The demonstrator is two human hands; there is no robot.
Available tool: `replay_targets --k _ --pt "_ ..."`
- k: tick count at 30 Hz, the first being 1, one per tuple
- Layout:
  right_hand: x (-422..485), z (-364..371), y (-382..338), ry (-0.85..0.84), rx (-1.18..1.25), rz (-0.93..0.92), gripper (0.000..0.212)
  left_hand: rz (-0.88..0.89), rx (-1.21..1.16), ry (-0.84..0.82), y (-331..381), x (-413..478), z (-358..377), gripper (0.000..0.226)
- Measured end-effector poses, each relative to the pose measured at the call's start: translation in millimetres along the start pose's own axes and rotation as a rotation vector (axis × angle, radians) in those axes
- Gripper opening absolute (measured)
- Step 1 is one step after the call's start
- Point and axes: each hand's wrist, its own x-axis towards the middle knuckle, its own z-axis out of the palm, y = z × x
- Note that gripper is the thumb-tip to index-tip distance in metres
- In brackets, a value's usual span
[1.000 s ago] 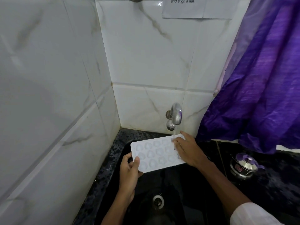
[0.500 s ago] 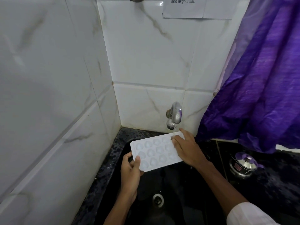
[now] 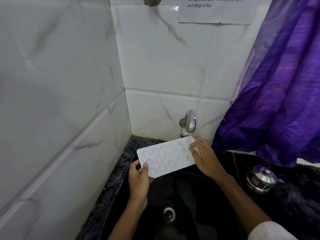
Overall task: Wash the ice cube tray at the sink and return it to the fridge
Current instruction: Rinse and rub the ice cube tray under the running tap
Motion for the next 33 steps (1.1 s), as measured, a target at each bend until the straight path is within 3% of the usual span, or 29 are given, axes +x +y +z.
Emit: replay_targets --k 10,26,33 --pt "-0.7 -4.9 -4.6 -0.062 -0.164 -0.083 0.031 0.011 0.009 -0.005 6.2 -1.9 6.6 0.024" --pt "-5.1 -5.5 13.7 -0.189 -0.213 -0.126 0.034 -0.002 -0.027 0.024 9.2 -11.5 8.6 0.025" --pt "-4.8 -3.5 11.5 -0.132 -0.209 -0.093 0.034 0.003 -0.040 0.006 9.4 -17.8 11.4 0.020"
